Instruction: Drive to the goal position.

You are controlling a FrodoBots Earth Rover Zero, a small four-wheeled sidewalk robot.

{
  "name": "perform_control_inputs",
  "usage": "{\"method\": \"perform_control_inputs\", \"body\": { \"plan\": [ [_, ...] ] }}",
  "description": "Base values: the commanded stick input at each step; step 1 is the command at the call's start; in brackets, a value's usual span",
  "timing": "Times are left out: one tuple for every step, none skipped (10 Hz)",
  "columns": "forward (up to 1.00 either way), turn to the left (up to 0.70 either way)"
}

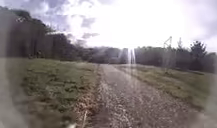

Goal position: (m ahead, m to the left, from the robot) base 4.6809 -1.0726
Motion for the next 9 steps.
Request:
{"method": "perform_control_inputs", "body": {
  "plan": [
    [0.70, 0.00],
    [0.70, 0.00],
    [0.70, 0.00],
    [0.70, 0.00],
    [0.70, 0.00],
    [0.70, 0.00],
    [0.70, -0.18],
    [0.70, -0.32],
    [0.70, -0.32]
  ]
}}
